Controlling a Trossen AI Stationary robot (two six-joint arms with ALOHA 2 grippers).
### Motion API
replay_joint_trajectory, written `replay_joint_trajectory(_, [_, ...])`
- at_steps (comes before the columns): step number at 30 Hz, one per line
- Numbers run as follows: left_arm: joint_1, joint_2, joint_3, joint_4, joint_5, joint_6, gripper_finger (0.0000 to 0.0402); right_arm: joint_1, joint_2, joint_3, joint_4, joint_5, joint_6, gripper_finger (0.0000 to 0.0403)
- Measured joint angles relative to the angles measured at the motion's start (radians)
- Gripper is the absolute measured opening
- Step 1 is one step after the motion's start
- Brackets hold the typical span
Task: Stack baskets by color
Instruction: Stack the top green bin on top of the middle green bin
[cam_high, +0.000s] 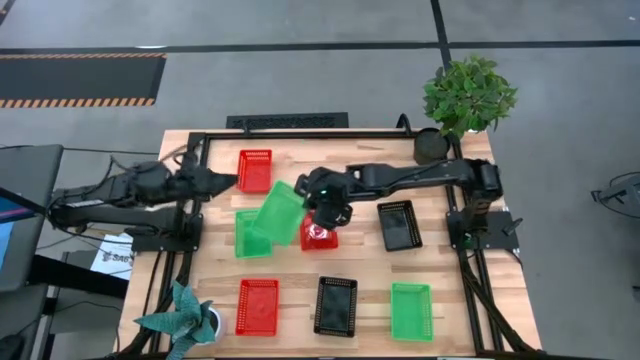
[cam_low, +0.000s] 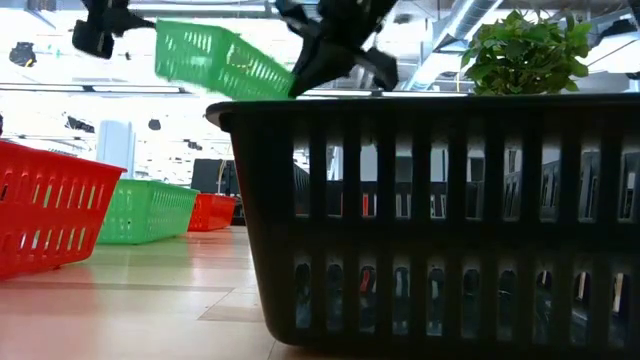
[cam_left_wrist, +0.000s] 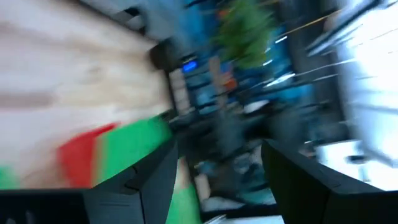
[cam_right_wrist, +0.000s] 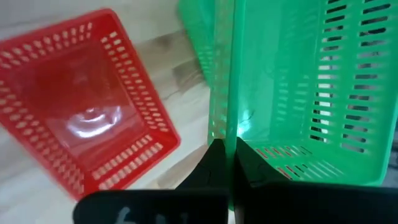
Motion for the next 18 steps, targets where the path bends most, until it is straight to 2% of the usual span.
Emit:
replay_joint_trajectory(7, [0.000, -0.060, 0.000, 0.049, -0.073, 0.037, 0.0220, -0.002, 0.143, 0.158, 0.023, -0.003, -0.155, 0.0003])
replay_joint_trajectory(18, [0.000, -0.053, 0.000, 0.056, -0.074, 0.042, 0.0220, -0.007, 0.336, 0.315, 0.049, -0.017, -0.317, 0.0004])
